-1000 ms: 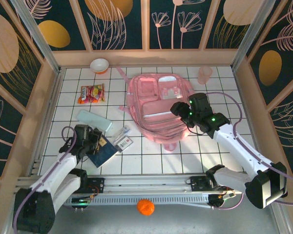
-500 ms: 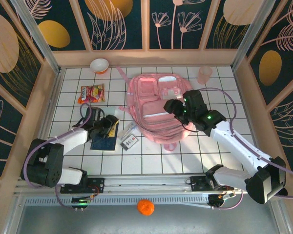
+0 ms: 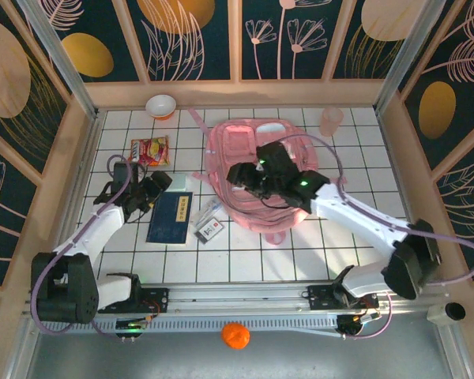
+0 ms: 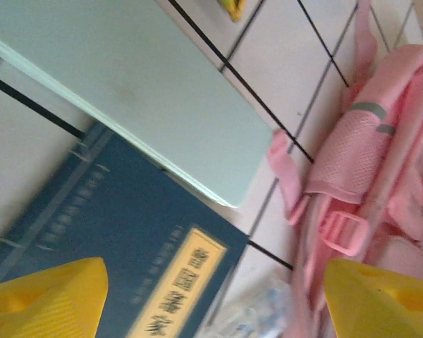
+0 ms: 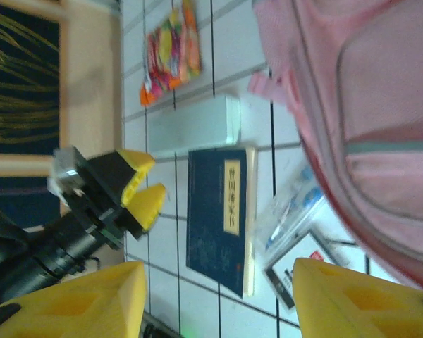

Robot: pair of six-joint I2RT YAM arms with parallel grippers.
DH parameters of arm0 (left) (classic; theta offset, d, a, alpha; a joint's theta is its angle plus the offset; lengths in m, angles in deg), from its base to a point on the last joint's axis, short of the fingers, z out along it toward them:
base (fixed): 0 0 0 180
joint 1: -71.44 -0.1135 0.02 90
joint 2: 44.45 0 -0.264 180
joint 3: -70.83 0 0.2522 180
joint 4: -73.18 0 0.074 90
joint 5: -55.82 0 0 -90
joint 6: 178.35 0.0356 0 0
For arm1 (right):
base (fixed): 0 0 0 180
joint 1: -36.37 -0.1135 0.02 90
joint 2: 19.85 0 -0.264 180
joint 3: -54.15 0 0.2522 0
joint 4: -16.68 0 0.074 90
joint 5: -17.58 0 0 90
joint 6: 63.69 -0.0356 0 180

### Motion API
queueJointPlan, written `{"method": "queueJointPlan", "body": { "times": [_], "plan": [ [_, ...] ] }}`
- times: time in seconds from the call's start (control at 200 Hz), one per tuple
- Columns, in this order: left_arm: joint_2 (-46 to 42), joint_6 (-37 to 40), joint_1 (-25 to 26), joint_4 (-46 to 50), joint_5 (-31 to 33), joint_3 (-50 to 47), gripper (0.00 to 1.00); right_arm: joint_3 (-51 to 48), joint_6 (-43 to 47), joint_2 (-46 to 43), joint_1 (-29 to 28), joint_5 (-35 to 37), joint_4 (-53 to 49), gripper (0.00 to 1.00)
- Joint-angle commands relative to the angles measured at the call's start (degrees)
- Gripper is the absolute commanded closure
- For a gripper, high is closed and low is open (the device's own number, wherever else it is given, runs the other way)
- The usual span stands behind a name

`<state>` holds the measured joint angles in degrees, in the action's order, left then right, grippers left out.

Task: Pack the student bag

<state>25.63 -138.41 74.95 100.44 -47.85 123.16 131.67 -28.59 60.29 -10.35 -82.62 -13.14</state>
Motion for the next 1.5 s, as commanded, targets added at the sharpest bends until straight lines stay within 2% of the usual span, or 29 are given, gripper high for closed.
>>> {"method": "queueJointPlan", "body": {
  "times": [0.0,0.125,0.3,0.36,0.43,0.571,0.621,0.896,0.981,1.126,1.226,1.331,1.491],
  "plan": [
    [0.0,11.6,-3.3,7.3,1.2,-0.5,0.22,2.7,-2.8,5.8,-2.1,-5.6,3.5,0.45],
    [1.9,13.3,-3.9,7.9,1.3,-1.5,0.24,6.4,-1.8,13.9,-4.5,-11.0,3.3,0.46],
    [3.2,12.9,-3.9,8.4,7.6,-2.1,0.24,12.8,1.5,24.2,-7.8,-15.6,0.9,0.48],
    [4.3,12.6,-3.9,7.9,8.1,-2.3,0.25,15.2,2.5,27.1,-8.3,-16.2,0.4,0.48],
    [6.1,12.2,-4.0,5.9,5.7,-3.3,0.27,18.3,3.7,30.2,-8.6,-16.4,-0.5,0.49],
    [7.8,11.1,-3.9,1.9,-2.5,-6.2,0.38,23.8,6.1,34.9,-8.6,-15.9,-3.9,0.50],
    [7.4,10.8,-3.9,1.7,-4.2,-7.1,0.39,25.0,7.0,36.1,-8.6,-15.4,-5.2,0.50],
    [1.4,10.8,-3.9,6.9,-13.6,-9.9,0.42,28.7,10.6,39.9,-8.5,-11.5,-11.5,0.55],
    [-0.9,9.9,-3.9,8.8,-12.4,-9.7,0.41,29.0,10.8,40.1,-8.8,-11.1,-12.9,0.55],
    [-1.3,8.8,-3.9,11.3,-5.1,-7.7,0.38,28.0,10.5,39.3,-10.0,-9.6,-16.5,0.55],
    [0.2,8.3,-4.0,10.1,-5.7,-8.5,0.39,27.1,10.6,38.7,-10.8,-8.6,-19.1,0.53],
    [1.0,8.4,-3.9,9.2,-6.5,-9.6,0.45,25.5,10.0,38.6,-11.5,-11.0,-18.2,0.53],
    [0.4,8.2,-3.9,9.4,-6.1,-10.6,0.46,24.9,9.2,39.2,-13.1,-13.6,-18.6,0.54]
  ]
}}
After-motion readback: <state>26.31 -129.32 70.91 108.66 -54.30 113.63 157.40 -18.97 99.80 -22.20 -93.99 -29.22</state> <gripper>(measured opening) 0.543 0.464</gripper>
